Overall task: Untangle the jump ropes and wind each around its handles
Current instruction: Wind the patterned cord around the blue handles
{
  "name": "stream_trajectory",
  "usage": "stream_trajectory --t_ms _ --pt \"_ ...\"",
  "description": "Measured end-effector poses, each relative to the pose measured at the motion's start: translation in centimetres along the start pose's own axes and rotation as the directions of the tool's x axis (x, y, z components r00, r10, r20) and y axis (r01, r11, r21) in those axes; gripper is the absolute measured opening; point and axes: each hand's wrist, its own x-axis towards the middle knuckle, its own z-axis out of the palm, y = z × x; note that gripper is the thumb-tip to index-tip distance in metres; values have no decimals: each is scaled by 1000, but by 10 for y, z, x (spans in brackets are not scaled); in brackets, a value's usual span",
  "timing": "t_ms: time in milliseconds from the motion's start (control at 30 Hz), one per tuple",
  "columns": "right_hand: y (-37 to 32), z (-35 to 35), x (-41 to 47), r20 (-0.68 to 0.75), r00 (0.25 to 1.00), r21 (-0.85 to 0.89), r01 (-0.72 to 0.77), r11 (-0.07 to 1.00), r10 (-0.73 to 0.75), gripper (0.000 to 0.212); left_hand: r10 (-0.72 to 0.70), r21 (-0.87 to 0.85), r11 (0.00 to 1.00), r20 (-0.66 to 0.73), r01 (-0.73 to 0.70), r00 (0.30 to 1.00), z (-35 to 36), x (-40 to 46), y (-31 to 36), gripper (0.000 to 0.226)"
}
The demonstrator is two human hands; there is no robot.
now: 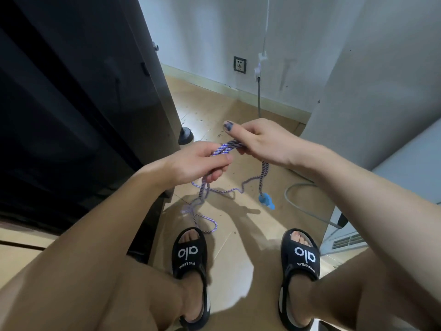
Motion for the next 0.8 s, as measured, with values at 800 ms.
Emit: stream_trajectory --t_ms 800 --pt "32 -13 -2 -24 997 -137 -82 987 79 64 -106 135 985 -13 107 994 -22 5 -24 36"
